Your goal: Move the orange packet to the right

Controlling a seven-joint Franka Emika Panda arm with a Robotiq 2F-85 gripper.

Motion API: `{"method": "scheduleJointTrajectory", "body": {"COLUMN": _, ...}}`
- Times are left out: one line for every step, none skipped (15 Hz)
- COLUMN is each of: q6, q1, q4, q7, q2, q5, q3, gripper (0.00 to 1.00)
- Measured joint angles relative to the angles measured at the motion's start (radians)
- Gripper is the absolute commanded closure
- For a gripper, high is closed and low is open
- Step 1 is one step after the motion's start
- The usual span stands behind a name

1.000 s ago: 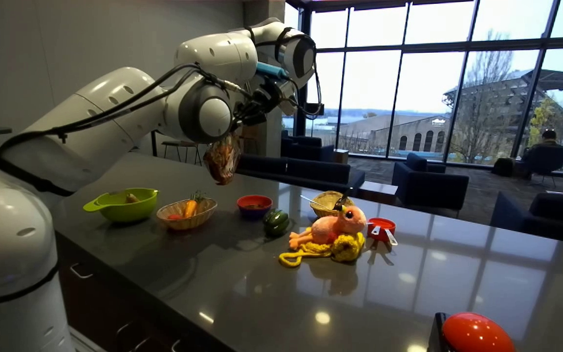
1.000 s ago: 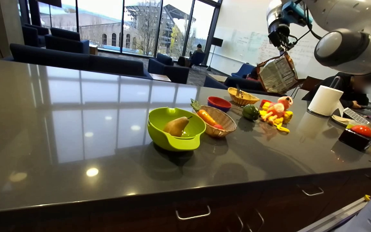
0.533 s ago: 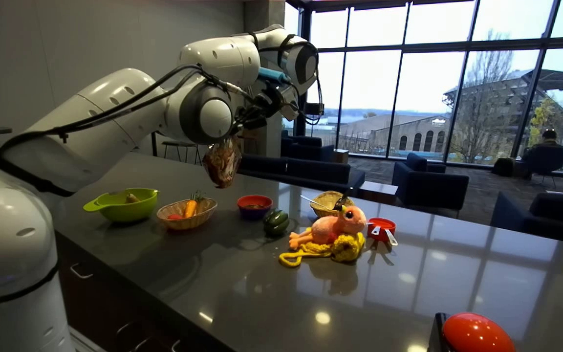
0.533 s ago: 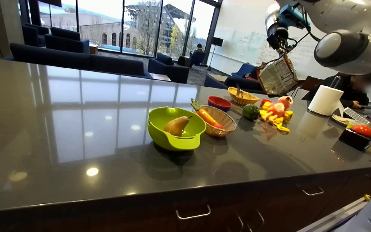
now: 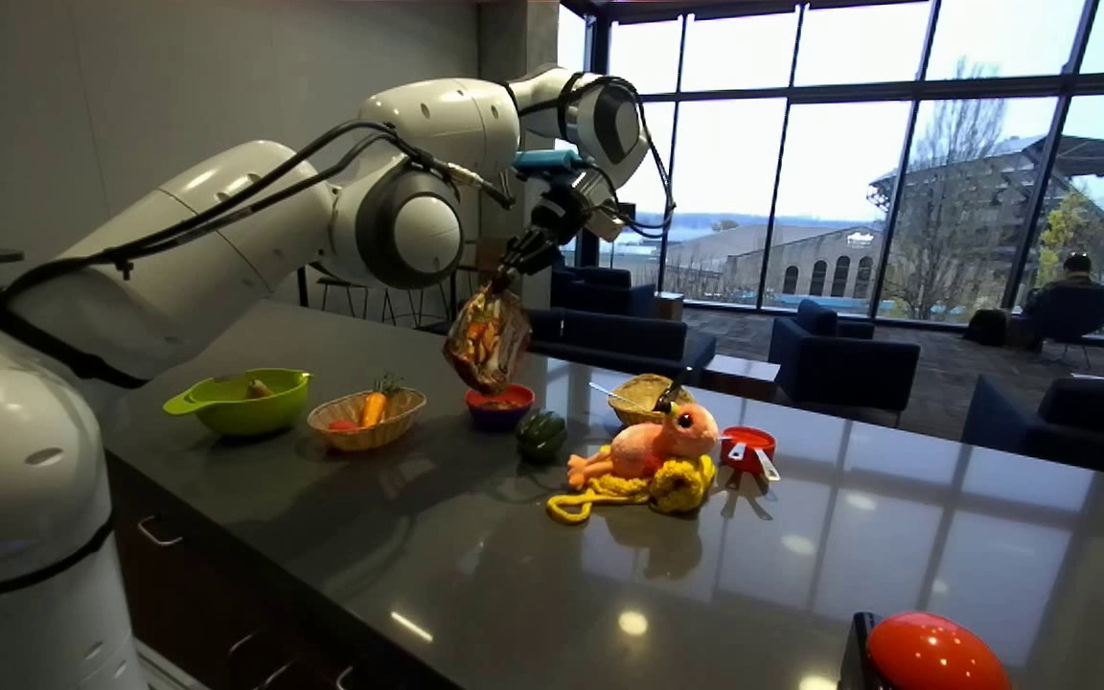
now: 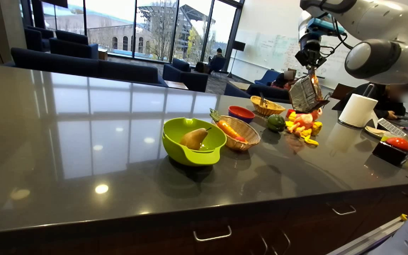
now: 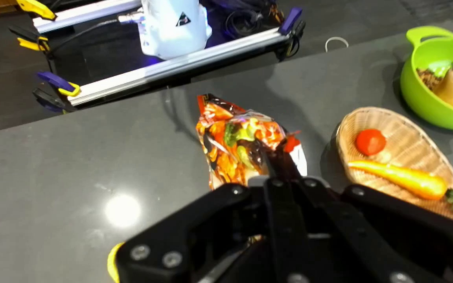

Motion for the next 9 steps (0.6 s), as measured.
{"method": "scheduleJointTrajectory", "body": {"q6": 0.029, "q1": -0.003, "q4": 0.013, "q7": -0.003, "q2": 0.012, "q5": -0.031, "q3": -0.01, "gripper": 1.0}}
{"method": "scheduleJointTrajectory", "body": {"q6": 0.057, "q1": -0.007, "q4": 0.025, "q7": -0.004, "q2": 0.024, "q5": -0.058, "q3": -0.02, "gripper": 1.0}}
{"method": "scheduleJointTrajectory", "body": {"q6": 0.084, "q1": -0.011, "q4": 0.036, "q7": -0.004, "q2": 0.035, "q5": -0.079, "q3": -0.027, "gripper": 1.0}}
{"method": "scheduleJointTrajectory", "body": {"q6": 0.11, "q1": -0.017, "q4": 0.047, "q7": -0.003, "q2": 0.046, "q5": -0.099, "q3": -0.034, "gripper": 1.0}}
{"method": "scheduleJointTrajectory", "body": {"q6": 0.142, "q1": -0.021, "q4": 0.047, "q7": -0.002, "q2": 0.051, "q5": -0.119, "q3": -0.04, "gripper": 1.0}}
{"method": "scheduleJointTrajectory", "body": {"q6": 0.176, "q1": -0.027, "q4": 0.04, "q7": -0.002, "q2": 0.051, "q5": -0.135, "q3": -0.045, "gripper": 1.0}}
{"method": "scheduleJointTrajectory", "body": {"q6": 0.197, "q1": -0.034, "q4": 0.04, "q7": 0.002, "q2": 0.052, "q5": -0.146, "q3": -0.048, "gripper": 1.0}}
{"method": "scheduleJointTrajectory", "body": {"q6": 0.206, "q1": -0.042, "q4": 0.041, "q7": 0.011, "q2": 0.052, "q5": -0.15, "q3": -0.05, "gripper": 1.0}}
{"method": "scheduleJointTrajectory", "body": {"q6": 0.207, "q1": -0.051, "q4": 0.042, "q7": 0.022, "q2": 0.052, "q5": -0.149, "q3": -0.05, "gripper": 1.0}}
